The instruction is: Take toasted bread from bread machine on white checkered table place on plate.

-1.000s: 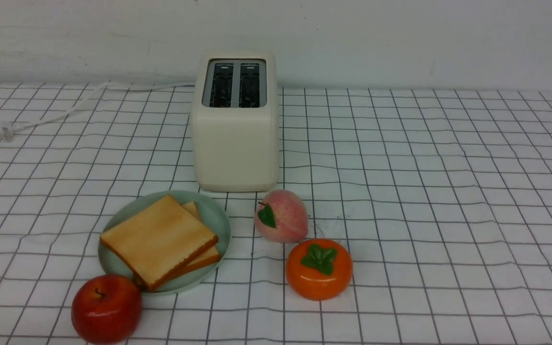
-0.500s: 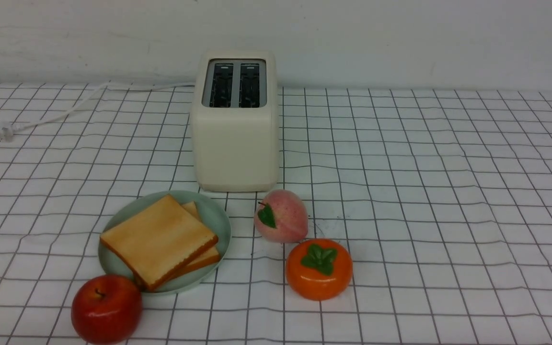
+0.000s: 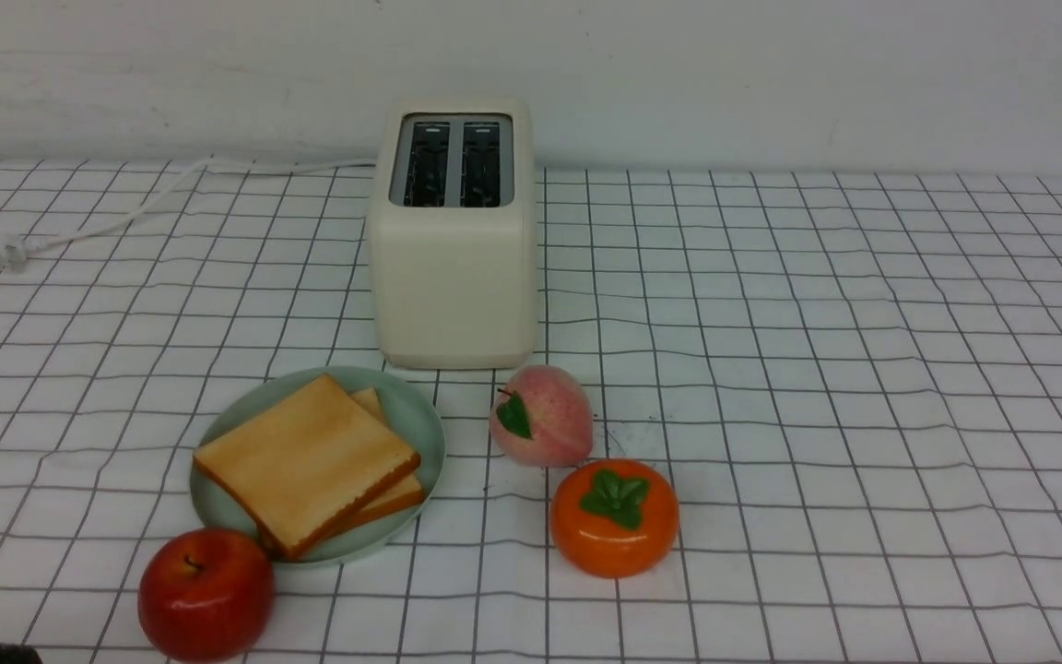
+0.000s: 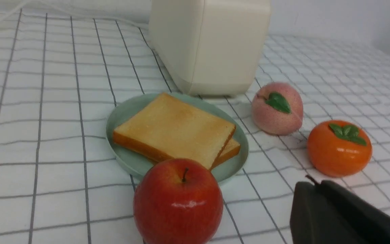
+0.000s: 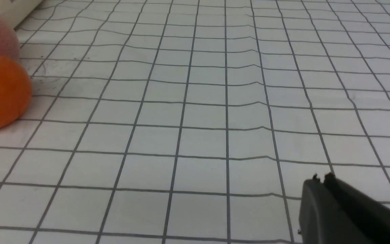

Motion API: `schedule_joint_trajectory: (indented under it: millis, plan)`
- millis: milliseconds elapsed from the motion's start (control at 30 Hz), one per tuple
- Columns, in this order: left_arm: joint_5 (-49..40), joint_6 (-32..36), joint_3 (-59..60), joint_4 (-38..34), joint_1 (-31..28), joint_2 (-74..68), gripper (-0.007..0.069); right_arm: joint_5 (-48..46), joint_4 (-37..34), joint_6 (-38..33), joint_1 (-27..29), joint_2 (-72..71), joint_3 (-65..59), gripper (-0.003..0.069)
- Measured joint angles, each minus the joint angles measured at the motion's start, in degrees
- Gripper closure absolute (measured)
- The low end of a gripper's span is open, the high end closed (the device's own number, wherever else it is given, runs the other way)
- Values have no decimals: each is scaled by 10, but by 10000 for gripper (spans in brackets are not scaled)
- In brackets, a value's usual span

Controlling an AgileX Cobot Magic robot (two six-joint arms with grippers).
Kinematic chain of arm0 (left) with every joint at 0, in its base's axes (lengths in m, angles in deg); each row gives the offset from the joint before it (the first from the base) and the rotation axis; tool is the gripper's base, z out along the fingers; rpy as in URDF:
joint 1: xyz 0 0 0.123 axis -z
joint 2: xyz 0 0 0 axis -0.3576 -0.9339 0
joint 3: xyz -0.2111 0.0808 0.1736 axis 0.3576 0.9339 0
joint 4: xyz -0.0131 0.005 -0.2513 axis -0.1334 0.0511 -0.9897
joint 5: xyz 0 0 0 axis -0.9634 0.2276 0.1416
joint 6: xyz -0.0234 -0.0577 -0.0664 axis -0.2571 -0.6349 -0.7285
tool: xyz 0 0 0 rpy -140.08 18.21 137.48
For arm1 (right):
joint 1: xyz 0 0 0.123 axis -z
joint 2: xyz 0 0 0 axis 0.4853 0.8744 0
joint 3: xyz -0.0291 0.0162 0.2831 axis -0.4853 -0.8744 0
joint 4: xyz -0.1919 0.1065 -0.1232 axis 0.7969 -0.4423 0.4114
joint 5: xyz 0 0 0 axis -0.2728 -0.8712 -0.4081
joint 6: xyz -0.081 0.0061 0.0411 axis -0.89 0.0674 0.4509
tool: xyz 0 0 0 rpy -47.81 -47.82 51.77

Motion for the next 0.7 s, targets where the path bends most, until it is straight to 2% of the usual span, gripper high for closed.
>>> schedule_joint_trajectory:
  millis: [67, 100, 200, 300, 333, 467, 700]
  plan:
    - [38, 26, 6, -28, -54, 0, 638, 0, 0, 0, 0, 0, 0, 646]
    - [41, 31, 8, -33, -60, 0, 638, 0, 0, 0, 0, 0, 0, 645]
    - [66, 55, 34, -72, -157, 0, 638, 0, 0, 0, 0, 0, 0, 644]
    - [55, 59, 52, -94, -195, 0, 638, 0, 0, 0, 0, 0, 0, 640]
    - [21, 60, 55, -103, -212, 0, 638, 0, 0, 0, 0, 0, 0, 638]
    - [-75, 64, 59, -108, -213, 0, 638, -1, 0, 0, 0, 0, 0, 636]
    - [-81, 65, 59, -113, -212, 0, 638, -1, 0, 0, 0, 0, 1, 627]
